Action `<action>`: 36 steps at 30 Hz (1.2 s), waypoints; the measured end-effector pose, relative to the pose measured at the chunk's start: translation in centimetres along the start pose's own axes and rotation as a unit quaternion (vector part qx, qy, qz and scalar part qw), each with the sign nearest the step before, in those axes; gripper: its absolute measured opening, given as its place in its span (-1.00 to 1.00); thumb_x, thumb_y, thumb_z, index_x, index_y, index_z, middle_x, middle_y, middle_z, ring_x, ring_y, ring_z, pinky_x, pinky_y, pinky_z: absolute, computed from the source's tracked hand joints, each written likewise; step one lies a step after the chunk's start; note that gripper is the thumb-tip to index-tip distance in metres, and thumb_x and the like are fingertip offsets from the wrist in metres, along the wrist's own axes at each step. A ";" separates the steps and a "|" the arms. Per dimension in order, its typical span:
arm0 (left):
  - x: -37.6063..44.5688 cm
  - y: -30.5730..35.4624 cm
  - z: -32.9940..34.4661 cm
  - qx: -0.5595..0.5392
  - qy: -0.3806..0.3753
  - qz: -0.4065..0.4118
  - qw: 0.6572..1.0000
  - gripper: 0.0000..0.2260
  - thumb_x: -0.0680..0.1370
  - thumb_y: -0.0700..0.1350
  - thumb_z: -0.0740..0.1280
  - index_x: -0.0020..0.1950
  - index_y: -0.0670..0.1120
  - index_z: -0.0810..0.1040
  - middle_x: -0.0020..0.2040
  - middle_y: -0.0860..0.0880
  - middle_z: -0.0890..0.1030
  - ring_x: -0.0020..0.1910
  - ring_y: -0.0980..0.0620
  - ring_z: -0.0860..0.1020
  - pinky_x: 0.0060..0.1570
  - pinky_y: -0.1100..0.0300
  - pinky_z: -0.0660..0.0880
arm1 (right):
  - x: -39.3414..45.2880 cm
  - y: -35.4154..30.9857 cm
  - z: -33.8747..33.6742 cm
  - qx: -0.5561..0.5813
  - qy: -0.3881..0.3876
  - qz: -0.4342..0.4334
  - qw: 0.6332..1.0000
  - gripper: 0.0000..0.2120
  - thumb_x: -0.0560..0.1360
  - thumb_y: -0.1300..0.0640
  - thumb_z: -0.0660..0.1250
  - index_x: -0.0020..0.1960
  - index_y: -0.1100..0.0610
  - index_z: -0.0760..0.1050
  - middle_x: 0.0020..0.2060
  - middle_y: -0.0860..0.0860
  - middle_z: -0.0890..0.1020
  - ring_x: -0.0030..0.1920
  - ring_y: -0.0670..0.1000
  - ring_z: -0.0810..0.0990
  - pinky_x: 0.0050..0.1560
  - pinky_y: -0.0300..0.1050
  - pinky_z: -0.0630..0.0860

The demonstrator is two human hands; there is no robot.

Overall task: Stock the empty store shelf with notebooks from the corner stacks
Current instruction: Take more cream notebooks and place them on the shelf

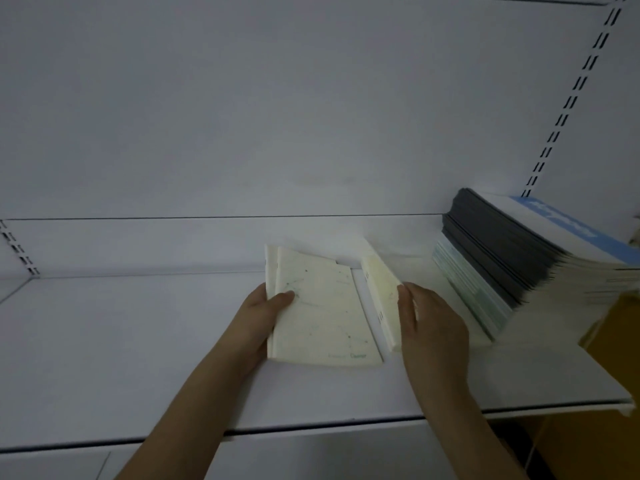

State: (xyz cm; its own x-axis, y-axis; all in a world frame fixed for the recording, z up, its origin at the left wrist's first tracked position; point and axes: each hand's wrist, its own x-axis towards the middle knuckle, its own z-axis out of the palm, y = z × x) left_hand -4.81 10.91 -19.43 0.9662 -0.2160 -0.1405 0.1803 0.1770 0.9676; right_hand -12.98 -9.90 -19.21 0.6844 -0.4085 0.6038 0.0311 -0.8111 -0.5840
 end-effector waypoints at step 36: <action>-22.2 10.1 -44.5 0.281 0.237 0.151 0.918 -0.26 0.42 -0.07 0.53 0.40 0.42 0.22 0.20 0.34 0.54 0.08 0.21 0.57 0.07 0.08 0.58 | -11.1 -46.9 28.0 0.444 -0.450 0.170 0.756 -0.75 0.59 -0.02 0.26 0.24 0.01 0.46 -0.01 -0.01 0.63 -0.04 0.03 0.61 -0.18 -0.10 0.52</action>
State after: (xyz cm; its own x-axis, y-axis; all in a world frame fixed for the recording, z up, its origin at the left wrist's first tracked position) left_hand -16.27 60.26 -15.85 0.9519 0.2276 0.2052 -0.1035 -0.3915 0.9144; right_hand -1.62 44.43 -13.76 0.9688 0.2440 -0.0443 -0.0559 0.0407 -0.9976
